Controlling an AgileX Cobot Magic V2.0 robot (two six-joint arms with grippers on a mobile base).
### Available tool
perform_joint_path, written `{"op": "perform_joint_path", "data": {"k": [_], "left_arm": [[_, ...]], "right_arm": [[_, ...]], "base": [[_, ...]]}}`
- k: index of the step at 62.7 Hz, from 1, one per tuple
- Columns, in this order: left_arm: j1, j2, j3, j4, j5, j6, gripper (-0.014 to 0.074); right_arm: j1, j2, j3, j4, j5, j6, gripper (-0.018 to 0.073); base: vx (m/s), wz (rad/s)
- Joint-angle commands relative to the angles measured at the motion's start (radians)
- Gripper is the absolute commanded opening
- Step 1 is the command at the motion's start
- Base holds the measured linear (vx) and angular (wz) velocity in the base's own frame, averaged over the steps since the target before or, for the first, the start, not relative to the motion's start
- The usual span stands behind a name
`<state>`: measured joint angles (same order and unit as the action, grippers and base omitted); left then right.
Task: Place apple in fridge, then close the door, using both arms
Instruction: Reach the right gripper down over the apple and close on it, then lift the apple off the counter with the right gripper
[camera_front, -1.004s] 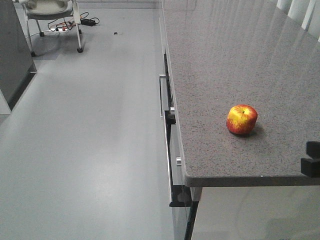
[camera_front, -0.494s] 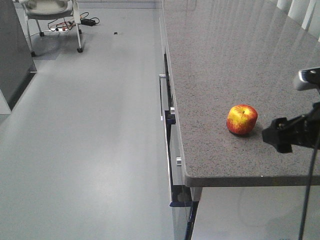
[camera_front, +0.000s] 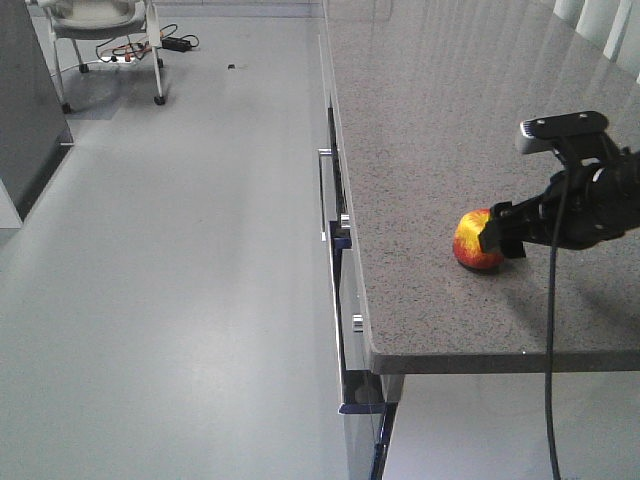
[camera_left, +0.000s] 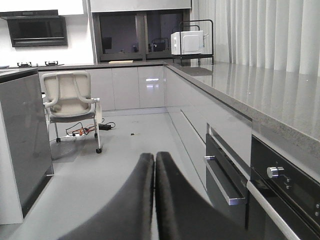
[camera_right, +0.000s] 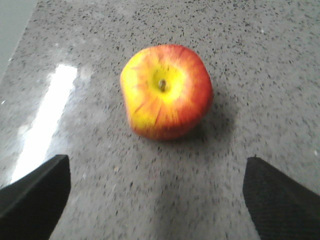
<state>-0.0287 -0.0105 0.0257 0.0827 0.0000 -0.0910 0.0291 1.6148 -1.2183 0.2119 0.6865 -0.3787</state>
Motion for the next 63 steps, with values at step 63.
{"op": "perform_joint_path", "data": {"k": [63], "left_arm": [[-0.003, -0.016, 0.028, -0.007, -0.077, -0.004, -0.0006]], "right_arm": [[-0.006, 0.271, -0.28, 0.04, -0.041, -0.019, 0.0335]], "base": [[0.0, 0.0]]}}
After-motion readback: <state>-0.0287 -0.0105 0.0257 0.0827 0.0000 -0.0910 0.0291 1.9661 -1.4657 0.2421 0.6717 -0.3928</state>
